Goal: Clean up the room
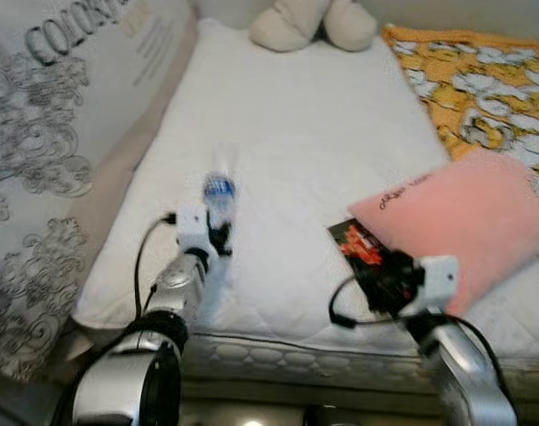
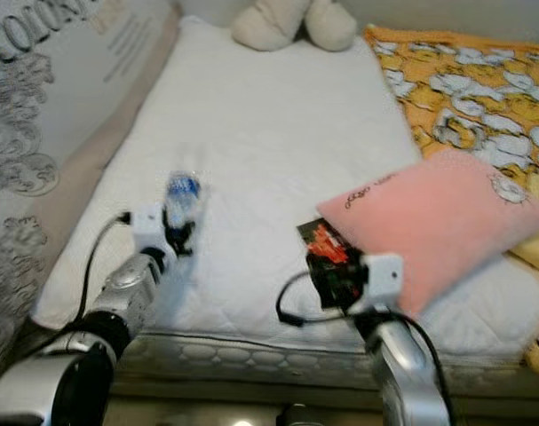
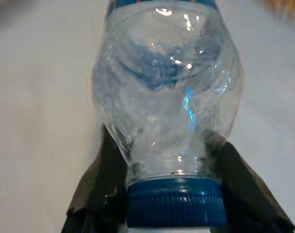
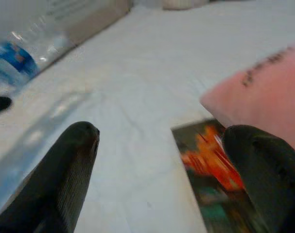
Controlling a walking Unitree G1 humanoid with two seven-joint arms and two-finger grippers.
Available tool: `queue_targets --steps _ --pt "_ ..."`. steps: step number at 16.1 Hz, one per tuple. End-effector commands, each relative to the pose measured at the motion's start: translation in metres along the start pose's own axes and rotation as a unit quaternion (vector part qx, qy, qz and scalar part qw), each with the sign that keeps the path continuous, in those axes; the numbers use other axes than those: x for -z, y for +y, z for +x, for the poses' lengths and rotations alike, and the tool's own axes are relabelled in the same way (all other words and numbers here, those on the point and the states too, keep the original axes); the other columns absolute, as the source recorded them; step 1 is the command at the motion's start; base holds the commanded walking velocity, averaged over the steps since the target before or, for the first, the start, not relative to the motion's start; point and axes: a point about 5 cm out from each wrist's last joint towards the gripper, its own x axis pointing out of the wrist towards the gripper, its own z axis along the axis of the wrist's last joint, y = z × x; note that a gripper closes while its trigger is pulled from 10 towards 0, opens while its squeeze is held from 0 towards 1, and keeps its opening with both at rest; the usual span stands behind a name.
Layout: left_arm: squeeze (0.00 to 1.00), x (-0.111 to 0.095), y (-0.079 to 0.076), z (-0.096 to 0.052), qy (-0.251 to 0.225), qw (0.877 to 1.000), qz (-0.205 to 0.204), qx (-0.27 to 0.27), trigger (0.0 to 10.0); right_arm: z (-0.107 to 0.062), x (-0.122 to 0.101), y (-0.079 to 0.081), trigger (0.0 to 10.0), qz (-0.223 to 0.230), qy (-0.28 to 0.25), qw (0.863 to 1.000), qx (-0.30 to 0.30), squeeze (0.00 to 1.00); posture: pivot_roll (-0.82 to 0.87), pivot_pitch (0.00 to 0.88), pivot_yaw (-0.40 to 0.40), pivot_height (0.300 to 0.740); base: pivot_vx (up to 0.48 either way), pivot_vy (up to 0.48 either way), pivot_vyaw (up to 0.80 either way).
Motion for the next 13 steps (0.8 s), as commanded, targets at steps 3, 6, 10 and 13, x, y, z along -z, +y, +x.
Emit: queue_targets --steps 3,6,10,13 --pt "0.0 -0.034 -0.008 -0.005 -0.111 0.993 0.032 0.008 1.1 0.009 -0.014 -0.014 10.0 -0.002 -0.049 0.997 0.058 0.0 -0.06 0.0 0.027 0.74 0.0 0.0 0.0" --pt "0.0 -0.045 -0.005 -0.027 -0.172 0.984 0.047 -0.007 10.0 -0.003 -0.028 -0.023 10.0 -0.086 -0.099 0.983 0.131 0.0 -0.09 0.0 0.03 0.74 0.0 0.0 0.0" --pt "0.0 -0.019 0.0 -0.042 -0.136 0.989 0.06 -0.011 10.0 -0.003 -0.024 -0.019 10.0 -0.113 -0.086 0.982 0.128 0.0 -0.09 0.0 0.013 0.74 0.0 0.0 0.0" --pt "0.0 -0.015 -0.012 -0.037 -0.11 0.993 0.05 -0.002 10.0 0.001 -0.025 -0.022 10.0 -0.112 -0.087 0.981 0.132 0.0 -0.1 0.0 -0.007 0.74 0.0 0.0 0.0"
